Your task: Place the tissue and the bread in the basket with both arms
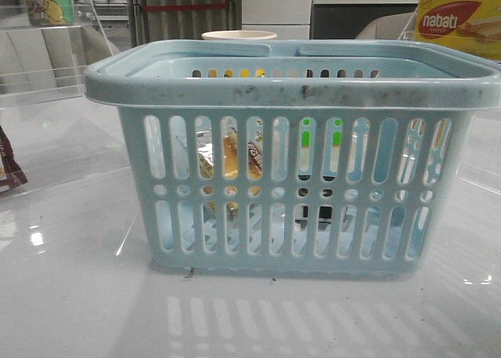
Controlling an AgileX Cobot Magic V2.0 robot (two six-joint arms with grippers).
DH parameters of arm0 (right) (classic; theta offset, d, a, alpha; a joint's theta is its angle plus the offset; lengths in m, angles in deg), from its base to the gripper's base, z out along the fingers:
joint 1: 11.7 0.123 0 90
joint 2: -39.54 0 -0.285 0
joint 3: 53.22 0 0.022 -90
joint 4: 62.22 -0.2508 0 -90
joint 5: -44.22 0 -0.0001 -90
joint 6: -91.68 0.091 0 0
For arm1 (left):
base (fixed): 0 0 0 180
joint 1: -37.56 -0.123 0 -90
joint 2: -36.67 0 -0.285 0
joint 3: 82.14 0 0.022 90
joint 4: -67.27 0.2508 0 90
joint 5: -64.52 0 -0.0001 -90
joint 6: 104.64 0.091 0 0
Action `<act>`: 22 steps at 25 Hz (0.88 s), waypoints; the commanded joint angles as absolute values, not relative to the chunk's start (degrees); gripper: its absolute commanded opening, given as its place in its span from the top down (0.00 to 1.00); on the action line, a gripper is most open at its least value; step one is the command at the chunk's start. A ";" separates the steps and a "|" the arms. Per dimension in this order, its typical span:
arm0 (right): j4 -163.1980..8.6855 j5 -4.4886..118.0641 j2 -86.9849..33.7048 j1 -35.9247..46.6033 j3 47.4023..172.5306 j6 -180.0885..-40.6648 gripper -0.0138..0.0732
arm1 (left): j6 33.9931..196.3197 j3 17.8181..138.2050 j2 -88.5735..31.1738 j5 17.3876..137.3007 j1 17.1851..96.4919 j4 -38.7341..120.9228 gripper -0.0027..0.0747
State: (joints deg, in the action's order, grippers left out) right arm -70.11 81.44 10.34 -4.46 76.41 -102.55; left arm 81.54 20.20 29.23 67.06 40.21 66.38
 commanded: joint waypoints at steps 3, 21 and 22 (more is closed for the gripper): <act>-70.11 62.19 23.02 -12.18 62.27 -102.84 0.77 | 81.05 20.24 30.23 62.05 40.14 65.86 0.85; -71.01 41.53 33.38 -13.43 47.85 -102.79 0.77 | 81.05 20.24 30.23 62.05 40.14 65.86 0.85; -70.88 40.82 33.38 -13.43 47.85 -102.46 0.77 | 81.05 20.24 30.23 62.05 40.14 65.86 0.85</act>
